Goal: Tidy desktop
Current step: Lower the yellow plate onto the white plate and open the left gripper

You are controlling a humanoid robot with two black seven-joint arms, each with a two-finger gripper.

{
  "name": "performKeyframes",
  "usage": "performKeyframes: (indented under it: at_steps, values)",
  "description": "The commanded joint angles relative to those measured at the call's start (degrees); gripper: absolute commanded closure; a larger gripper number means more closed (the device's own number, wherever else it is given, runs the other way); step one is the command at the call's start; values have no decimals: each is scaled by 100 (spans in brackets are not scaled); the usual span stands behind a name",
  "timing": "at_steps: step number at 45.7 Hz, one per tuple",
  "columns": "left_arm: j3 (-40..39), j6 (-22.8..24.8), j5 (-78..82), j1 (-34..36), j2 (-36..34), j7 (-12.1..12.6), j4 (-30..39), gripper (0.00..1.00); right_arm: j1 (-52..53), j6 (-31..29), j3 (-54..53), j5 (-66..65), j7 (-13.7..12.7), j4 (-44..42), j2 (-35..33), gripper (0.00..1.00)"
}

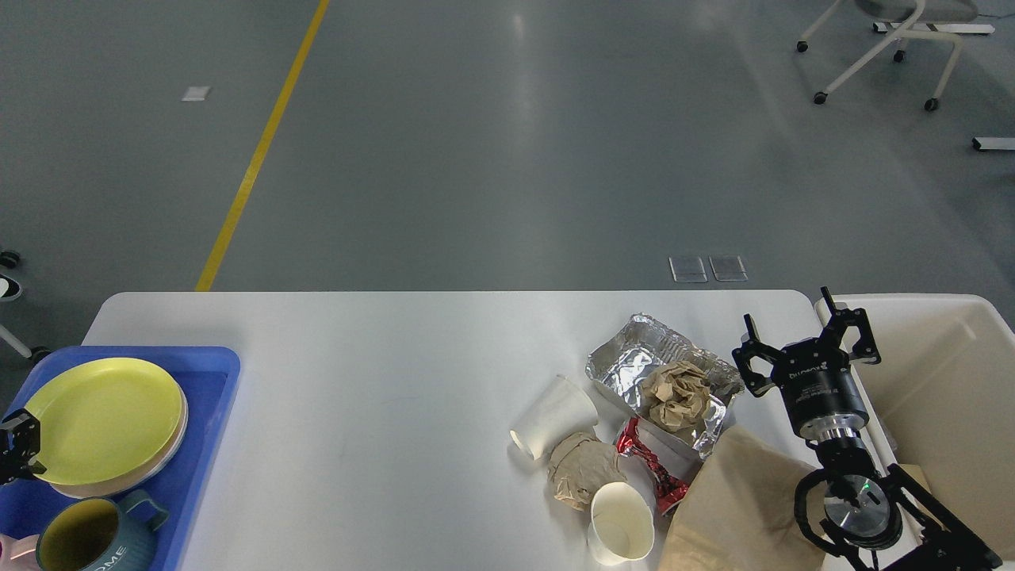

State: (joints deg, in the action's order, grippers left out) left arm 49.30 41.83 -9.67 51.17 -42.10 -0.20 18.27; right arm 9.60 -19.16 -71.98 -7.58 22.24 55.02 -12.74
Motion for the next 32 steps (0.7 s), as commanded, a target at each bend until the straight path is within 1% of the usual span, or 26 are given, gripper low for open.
performKeyframes:
  at_steps: [1,5,6,8,11,15,20,25,28,30,32]
  values:
    - [-8,-60,0,7,0,20,1,88,-2,0,0,2,-1,0,0,0]
    - [-26,-253,0,-2,0,12,1,70,-2,0,0,2,-1,0,0,0]
    - [-35,-428,0,7,0,12,1,56,-2,0,0,-6,-9,0,0,0]
    - [-35,-587,0,-2,9,12,1,42,-2,0,0,-6,-1,0,0,0]
    - [-44,-781,0,7,9,-6,18,30,-2,0,0,2,-1,0,0,0]
    - [-44,-904,0,7,0,12,27,23,6,0,0,2,-1,0,0,0]
    - [-35,-896,0,51,-9,29,53,13,-2,0,0,-6,-1,0,0,0]
    - [-26,-825,0,165,-26,55,71,9,-2,0,0,2,-1,0,0,0]
    - [-17,-764,-9,410,-70,55,80,7,-2,0,0,-6,-1,0,0,0]
    - [-17,-711,-9,778,-96,47,80,5,-2,0,0,2,-1,0,0,0]
    - [-17,-676,-9,973,-123,38,80,4,-2,0,0,2,-1,0,0,0]
